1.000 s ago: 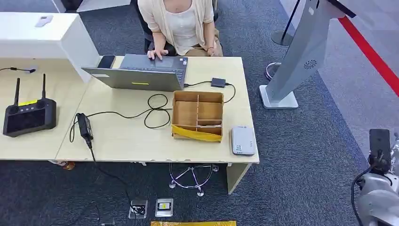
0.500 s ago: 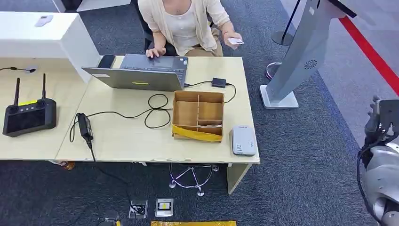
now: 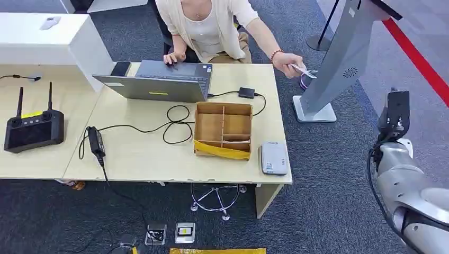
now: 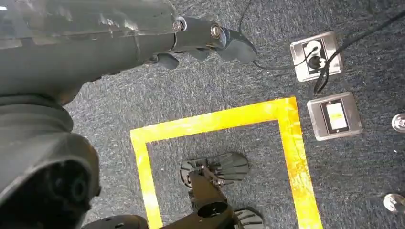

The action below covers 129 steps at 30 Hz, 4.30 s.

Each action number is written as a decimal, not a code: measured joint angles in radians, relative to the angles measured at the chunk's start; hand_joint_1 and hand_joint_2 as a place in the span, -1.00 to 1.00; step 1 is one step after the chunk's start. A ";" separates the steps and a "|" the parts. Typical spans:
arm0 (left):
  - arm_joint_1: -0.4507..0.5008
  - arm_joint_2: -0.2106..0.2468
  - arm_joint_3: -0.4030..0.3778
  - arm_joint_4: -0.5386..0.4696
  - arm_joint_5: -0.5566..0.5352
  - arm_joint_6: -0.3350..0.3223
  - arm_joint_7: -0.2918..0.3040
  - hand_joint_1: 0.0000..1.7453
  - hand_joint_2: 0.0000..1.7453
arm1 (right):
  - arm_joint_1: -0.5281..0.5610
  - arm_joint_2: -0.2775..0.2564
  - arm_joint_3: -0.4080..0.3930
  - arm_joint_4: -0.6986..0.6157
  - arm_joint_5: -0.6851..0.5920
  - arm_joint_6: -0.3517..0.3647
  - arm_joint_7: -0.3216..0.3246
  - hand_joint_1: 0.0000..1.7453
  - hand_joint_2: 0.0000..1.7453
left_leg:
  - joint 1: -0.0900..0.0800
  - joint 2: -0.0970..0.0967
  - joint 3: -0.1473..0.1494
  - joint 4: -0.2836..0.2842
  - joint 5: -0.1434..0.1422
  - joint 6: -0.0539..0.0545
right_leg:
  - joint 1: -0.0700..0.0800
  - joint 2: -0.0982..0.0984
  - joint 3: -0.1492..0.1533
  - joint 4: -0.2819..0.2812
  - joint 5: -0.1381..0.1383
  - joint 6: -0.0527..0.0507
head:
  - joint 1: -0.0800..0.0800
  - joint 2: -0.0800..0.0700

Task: Pass the card to the sensor for recognition and then transmit it.

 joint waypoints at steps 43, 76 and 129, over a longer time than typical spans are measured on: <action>0.007 0.006 0.080 0.016 -0.337 -0.089 0.088 -1.00 -1.00 | 0.380 -0.099 1.411 -0.566 -0.746 -0.030 1.200 -1.00 1.00 | -0.015 0.008 -0.014 0.001 -0.001 0.007 | -0.015 0.009 -0.015 0.005 0.003 0.008 | 0.004 0.000; -0.027 -0.010 0.177 0.011 -0.517 -0.149 0.109 -1.00 -1.00 | 0.517 -0.274 2.061 -1.552 -0.798 -0.036 1.197 -1.00 1.00 | -0.005 0.004 -0.007 0.001 0.002 0.003 | -0.005 0.005 -0.010 0.004 0.003 0.004 | 0.001 0.000; -0.075 -0.043 0.269 0.003 -0.703 -0.222 0.134 -1.00 -1.00 | 0.243 -0.049 2.339 -1.152 -0.852 -0.117 1.060 -1.00 1.00 | -0.004 0.003 -0.007 0.001 0.002 0.003 | -0.005 0.004 -0.010 0.004 0.003 0.004 | 0.001 0.000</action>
